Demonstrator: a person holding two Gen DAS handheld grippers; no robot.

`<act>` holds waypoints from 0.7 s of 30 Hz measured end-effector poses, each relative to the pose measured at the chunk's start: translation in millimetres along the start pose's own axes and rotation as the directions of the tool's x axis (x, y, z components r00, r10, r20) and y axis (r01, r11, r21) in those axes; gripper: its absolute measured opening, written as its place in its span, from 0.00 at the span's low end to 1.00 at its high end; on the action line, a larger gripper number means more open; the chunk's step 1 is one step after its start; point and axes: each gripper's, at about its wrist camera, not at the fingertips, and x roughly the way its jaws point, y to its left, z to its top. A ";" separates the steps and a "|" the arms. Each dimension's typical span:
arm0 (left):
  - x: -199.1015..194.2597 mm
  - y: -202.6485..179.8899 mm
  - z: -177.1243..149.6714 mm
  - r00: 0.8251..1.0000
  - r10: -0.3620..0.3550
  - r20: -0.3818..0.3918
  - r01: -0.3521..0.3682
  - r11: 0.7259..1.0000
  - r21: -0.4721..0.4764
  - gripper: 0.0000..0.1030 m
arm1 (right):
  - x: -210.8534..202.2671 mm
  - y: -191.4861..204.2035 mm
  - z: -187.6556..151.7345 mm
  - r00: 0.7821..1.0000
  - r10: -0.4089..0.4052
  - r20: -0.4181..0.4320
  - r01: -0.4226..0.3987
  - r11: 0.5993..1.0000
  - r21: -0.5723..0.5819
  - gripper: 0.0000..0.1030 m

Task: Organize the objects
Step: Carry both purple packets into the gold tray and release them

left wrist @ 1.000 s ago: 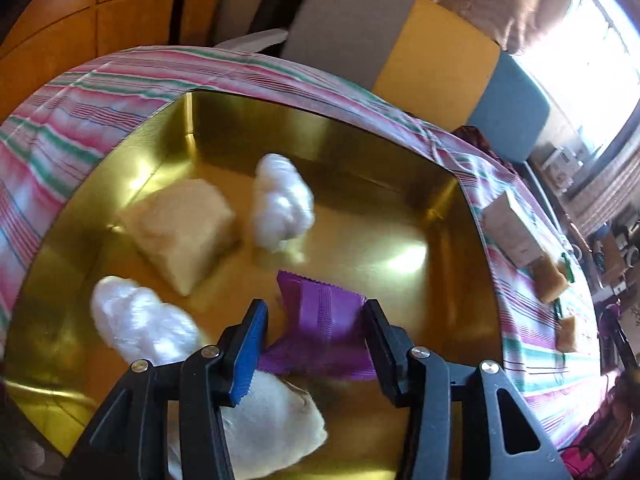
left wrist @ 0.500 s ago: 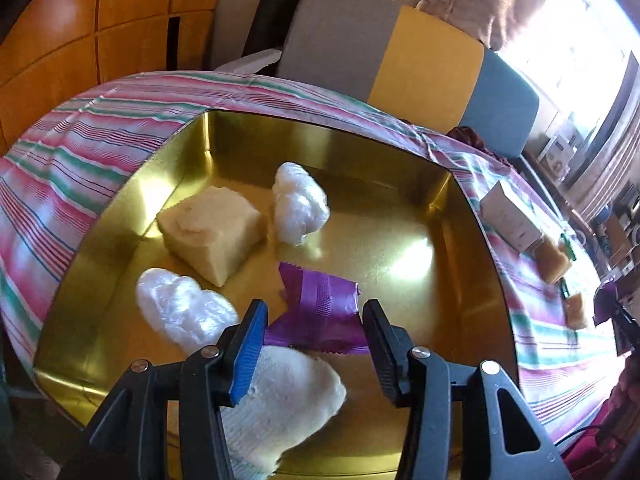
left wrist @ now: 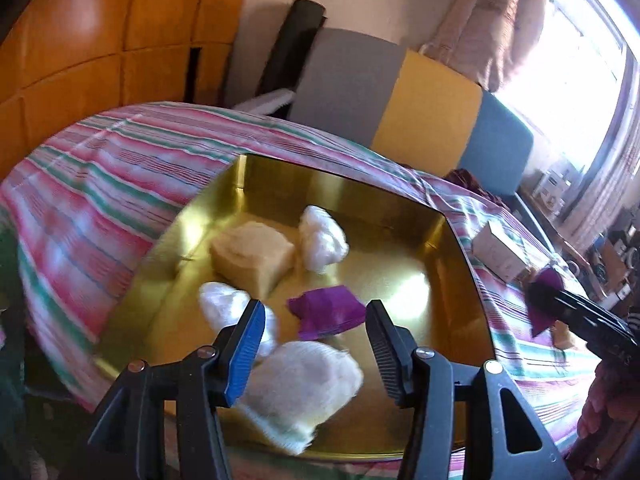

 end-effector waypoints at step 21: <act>-7.9 27.8 0.3 0.999 0.048 0.003 -0.047 0.989 -0.139 0.51 | 144.1 32.8 33.6 0.941 -0.089 -0.326 0.113 0.992 0.056 0.32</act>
